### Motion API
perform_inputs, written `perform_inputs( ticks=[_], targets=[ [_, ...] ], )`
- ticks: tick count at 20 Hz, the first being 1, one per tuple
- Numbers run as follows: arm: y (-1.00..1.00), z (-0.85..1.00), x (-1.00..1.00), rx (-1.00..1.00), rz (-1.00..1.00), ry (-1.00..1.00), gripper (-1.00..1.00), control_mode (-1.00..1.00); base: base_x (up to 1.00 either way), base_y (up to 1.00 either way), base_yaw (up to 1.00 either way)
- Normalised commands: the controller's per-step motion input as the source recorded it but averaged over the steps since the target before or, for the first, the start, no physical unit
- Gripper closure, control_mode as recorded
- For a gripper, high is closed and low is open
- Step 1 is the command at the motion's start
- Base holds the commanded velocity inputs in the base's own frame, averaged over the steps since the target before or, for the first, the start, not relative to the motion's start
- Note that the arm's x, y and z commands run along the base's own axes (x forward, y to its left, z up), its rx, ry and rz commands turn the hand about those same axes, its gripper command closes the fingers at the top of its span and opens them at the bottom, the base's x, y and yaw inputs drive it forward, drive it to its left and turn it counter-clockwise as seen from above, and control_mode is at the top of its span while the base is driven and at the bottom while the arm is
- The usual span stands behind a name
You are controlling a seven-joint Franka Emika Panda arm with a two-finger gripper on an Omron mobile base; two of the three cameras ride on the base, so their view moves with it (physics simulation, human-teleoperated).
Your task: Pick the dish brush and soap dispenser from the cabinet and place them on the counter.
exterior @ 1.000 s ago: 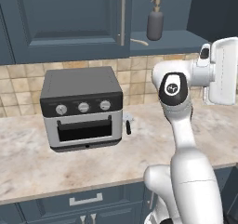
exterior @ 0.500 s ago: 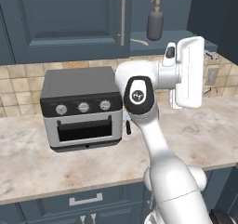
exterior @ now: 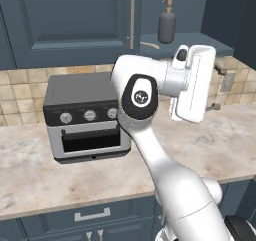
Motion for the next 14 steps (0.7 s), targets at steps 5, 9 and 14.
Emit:
perform_inputs(
  ticks=[5, 9, 14],
  targets=[
    [0.04, -0.2, 0.1, 0.5, 0.08, 0.02, -1.0, -1.0, 0.0, 0.0, 0.0],
    [0.14, -0.34, 0.19, 0.48, 0.09, 0.02, -1.0, -1.0, 0.0, 0.0, 0.0],
    [0.01, -0.46, 0.23, 0.46, 0.1, 0.0, -1.0, -1.0, 0.0, 0.0, 0.0]
  ],
)
